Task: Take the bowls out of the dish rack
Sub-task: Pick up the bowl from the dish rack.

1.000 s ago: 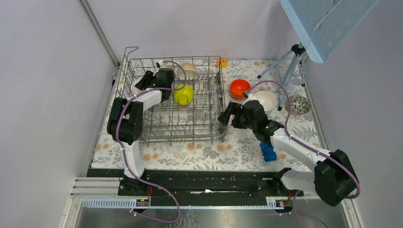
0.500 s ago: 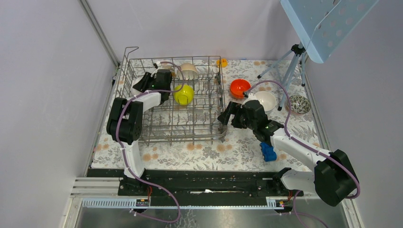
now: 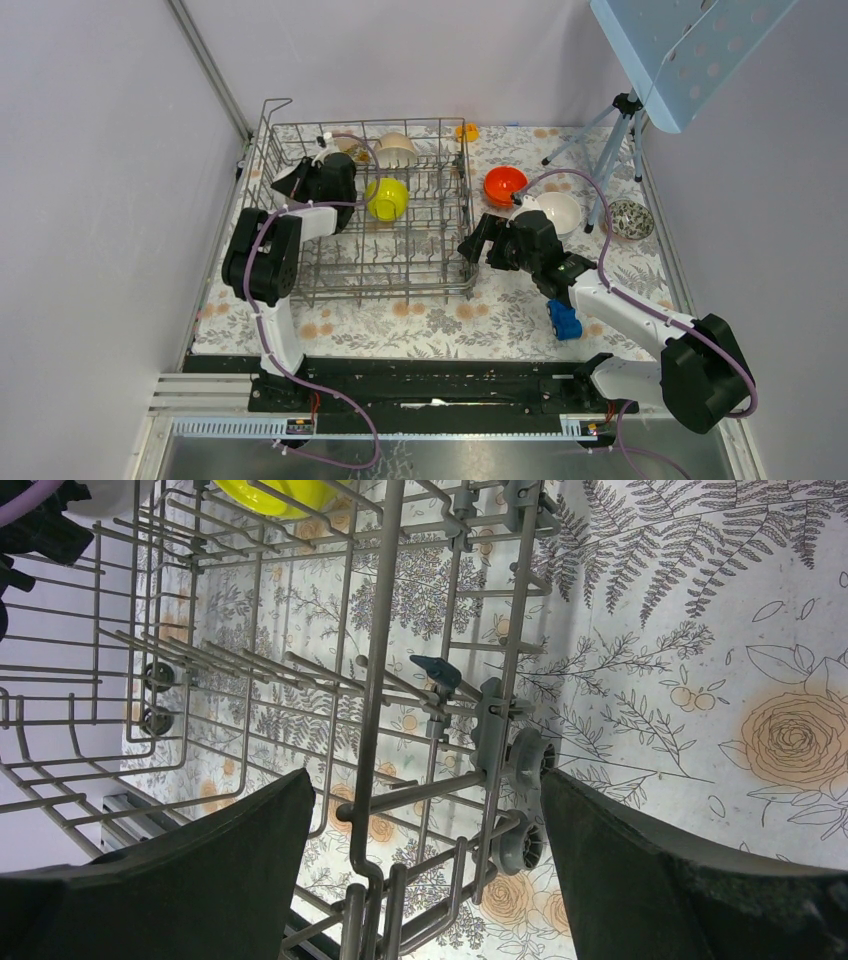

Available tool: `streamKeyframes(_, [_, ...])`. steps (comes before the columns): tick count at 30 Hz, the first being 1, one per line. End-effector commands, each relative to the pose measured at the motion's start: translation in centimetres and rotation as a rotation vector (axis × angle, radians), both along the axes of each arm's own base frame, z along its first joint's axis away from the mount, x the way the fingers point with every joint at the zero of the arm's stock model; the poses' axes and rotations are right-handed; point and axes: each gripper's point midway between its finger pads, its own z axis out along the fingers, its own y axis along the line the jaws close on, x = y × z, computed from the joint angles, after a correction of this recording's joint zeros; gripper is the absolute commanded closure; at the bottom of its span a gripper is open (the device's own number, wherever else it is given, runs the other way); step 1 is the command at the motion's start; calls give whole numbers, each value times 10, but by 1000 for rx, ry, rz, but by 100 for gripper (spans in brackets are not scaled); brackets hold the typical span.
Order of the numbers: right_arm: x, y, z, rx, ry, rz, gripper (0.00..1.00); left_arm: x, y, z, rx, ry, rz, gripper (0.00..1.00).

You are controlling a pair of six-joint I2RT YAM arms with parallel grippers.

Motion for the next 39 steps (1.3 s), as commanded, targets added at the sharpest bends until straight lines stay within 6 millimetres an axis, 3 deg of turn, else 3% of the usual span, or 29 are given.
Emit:
streamKeyframes(1, [1, 6, 6, 19, -22, 17, 9, -6, 1, 59, 7, -221, 48, 100])
streamKeyframes(14, [0, 5, 10, 26, -28, 14, 9, -9, -21, 114, 10, -339, 8, 100])
streamKeyframes(23, [0, 4, 29, 16, -54, 26, 7, -20, -55, 187, -45, -469, -51, 100])
streamKeyframes(27, [-2, 5, 46, 22, -75, 45, 6, -25, -87, 210, -133, -491, -124, 100])
streamKeyframes(31, [-11, 3, 57, 2, -69, 82, 6, -33, -139, 219, -351, -467, -292, 100])
streamKeyframes(35, [-20, 1, 74, -8, -93, 129, 6, -47, -191, 208, -754, -378, -473, 100])
streamKeyframes(39, [-32, 2, 93, -20, -114, 202, 6, -76, -236, 191, -1084, -258, -614, 100])
